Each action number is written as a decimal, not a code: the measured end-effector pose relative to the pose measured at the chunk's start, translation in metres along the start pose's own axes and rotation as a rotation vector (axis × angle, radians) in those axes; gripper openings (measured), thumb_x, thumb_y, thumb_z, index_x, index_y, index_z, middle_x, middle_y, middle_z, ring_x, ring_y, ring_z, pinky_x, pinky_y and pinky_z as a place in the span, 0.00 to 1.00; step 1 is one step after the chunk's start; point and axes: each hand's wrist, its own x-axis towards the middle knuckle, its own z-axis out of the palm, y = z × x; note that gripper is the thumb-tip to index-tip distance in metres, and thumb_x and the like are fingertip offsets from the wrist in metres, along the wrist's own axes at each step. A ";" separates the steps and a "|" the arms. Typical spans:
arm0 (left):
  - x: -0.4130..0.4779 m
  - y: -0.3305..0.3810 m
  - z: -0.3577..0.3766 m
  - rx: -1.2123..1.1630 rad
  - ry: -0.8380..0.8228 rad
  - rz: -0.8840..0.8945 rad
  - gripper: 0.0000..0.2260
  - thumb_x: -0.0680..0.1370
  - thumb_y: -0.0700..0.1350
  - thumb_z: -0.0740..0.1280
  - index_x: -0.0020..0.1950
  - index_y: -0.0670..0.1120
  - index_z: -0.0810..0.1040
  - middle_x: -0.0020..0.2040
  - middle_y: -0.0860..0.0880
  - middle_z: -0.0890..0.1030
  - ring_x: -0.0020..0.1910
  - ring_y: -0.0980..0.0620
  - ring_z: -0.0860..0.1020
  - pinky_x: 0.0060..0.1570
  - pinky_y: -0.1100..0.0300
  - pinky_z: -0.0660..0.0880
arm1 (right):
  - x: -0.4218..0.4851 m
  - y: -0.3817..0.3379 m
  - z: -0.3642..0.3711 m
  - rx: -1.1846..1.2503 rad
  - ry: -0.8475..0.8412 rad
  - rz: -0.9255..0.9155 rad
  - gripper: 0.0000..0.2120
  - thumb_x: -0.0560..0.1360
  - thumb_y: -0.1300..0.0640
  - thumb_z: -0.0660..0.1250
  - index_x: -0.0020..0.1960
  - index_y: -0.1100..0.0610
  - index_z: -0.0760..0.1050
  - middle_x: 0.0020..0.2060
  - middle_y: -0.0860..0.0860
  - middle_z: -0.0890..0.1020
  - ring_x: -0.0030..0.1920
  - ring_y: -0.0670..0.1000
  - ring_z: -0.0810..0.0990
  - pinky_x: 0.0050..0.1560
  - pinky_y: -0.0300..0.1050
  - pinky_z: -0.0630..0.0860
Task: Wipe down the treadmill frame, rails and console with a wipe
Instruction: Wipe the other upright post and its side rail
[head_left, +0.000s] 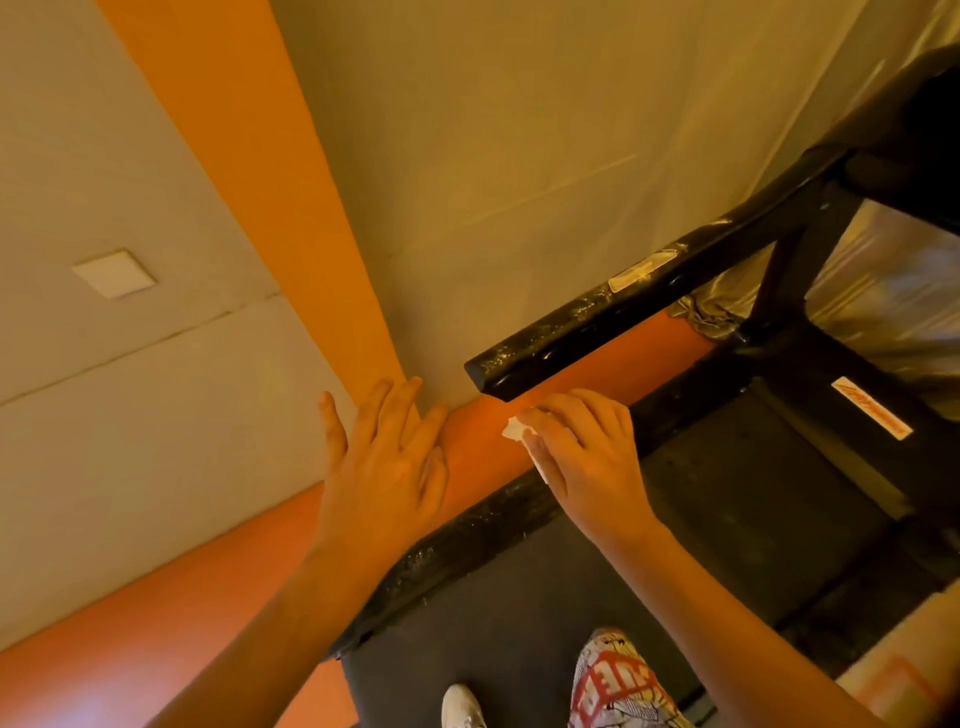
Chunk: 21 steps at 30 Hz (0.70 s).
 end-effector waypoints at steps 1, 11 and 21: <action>0.007 0.003 0.003 0.006 -0.008 -0.002 0.22 0.80 0.53 0.56 0.68 0.47 0.80 0.72 0.40 0.74 0.73 0.35 0.69 0.71 0.25 0.52 | 0.006 0.007 0.003 0.004 0.001 -0.008 0.12 0.80 0.52 0.67 0.61 0.55 0.77 0.56 0.56 0.83 0.61 0.55 0.75 0.59 0.48 0.70; 0.067 0.047 0.040 0.092 -0.110 -0.200 0.21 0.80 0.53 0.57 0.69 0.50 0.78 0.73 0.42 0.73 0.74 0.38 0.68 0.74 0.31 0.45 | 0.041 0.091 0.059 0.180 -0.138 -0.096 0.14 0.78 0.50 0.68 0.62 0.53 0.76 0.56 0.55 0.83 0.60 0.55 0.75 0.56 0.50 0.74; 0.090 0.050 0.052 0.062 -0.121 -0.370 0.21 0.80 0.52 0.56 0.69 0.51 0.78 0.73 0.43 0.73 0.75 0.39 0.68 0.76 0.35 0.40 | 0.063 0.117 0.095 0.283 -0.321 -0.111 0.21 0.86 0.44 0.54 0.60 0.54 0.82 0.56 0.53 0.83 0.59 0.54 0.78 0.55 0.50 0.75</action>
